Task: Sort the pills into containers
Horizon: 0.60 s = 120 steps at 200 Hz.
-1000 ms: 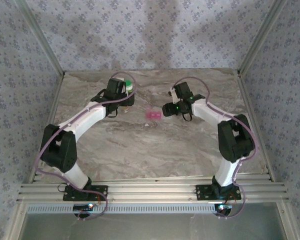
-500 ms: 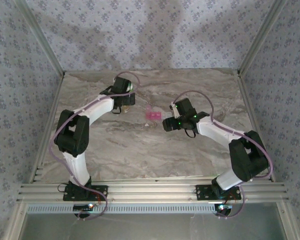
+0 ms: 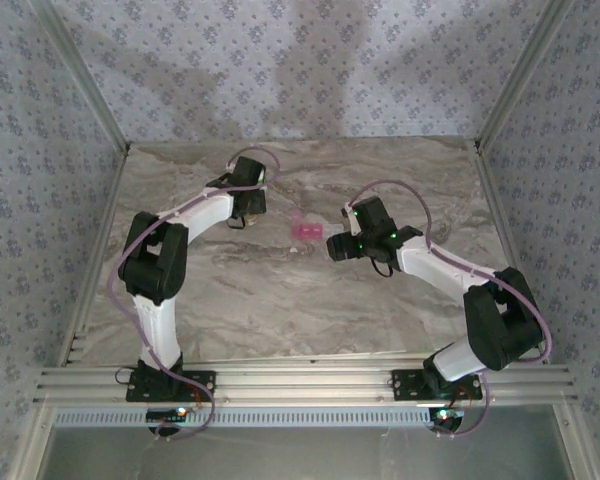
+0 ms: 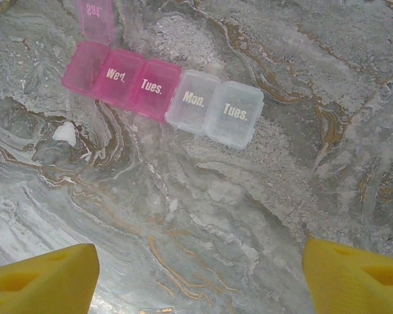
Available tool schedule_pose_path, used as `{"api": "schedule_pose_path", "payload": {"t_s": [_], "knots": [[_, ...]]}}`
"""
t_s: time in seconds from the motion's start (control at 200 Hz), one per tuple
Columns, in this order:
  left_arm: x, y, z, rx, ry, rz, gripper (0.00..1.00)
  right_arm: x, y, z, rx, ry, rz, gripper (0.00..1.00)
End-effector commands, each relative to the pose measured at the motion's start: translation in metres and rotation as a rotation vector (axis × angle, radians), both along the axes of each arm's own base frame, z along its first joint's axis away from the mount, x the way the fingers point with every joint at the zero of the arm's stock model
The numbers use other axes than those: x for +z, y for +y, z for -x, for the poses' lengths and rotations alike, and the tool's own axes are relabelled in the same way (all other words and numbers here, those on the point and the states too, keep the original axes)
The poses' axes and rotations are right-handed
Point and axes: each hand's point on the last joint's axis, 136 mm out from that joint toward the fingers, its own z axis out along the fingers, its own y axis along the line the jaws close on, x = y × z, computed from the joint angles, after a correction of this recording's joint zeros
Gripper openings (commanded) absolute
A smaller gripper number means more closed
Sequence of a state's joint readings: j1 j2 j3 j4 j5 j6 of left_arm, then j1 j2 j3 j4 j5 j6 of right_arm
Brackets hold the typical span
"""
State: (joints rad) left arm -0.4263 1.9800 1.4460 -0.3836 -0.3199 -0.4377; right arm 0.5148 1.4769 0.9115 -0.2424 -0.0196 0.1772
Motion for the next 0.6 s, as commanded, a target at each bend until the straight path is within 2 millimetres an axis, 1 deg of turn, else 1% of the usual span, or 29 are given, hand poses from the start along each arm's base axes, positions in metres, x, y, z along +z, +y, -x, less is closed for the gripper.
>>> {"api": "schedule_pose_path", "payload": {"t_s": [0.0, 0.06, 0.215, 0.305, 0.595], "knots": [[0.002, 0.001, -0.002, 0.017, -0.009, -0.028, 0.67, 0.009, -0.006, 0.000, -0.034, -0.026, -0.005, 0.83], [0.000, 0.002, -0.002, 0.016, -0.007, -0.038, 0.62, 0.009, -0.007, 0.000, -0.038, -0.029, -0.005, 0.83], [-0.001, 0.003, 0.002, 0.010, 0.000, -0.068, 0.62, 0.009, -0.010, -0.001, -0.046, -0.031, 0.001, 0.83], [0.005, 0.001, 0.005, -0.009, -0.013, -0.081, 0.58, 0.009, -0.011, -0.001, -0.049, -0.033, 0.002, 0.83], [0.023, -0.009, 0.024, -0.091, -0.043, -0.093, 0.55, 0.008, -0.013, -0.001, -0.056, -0.034, 0.014, 0.83]]}}
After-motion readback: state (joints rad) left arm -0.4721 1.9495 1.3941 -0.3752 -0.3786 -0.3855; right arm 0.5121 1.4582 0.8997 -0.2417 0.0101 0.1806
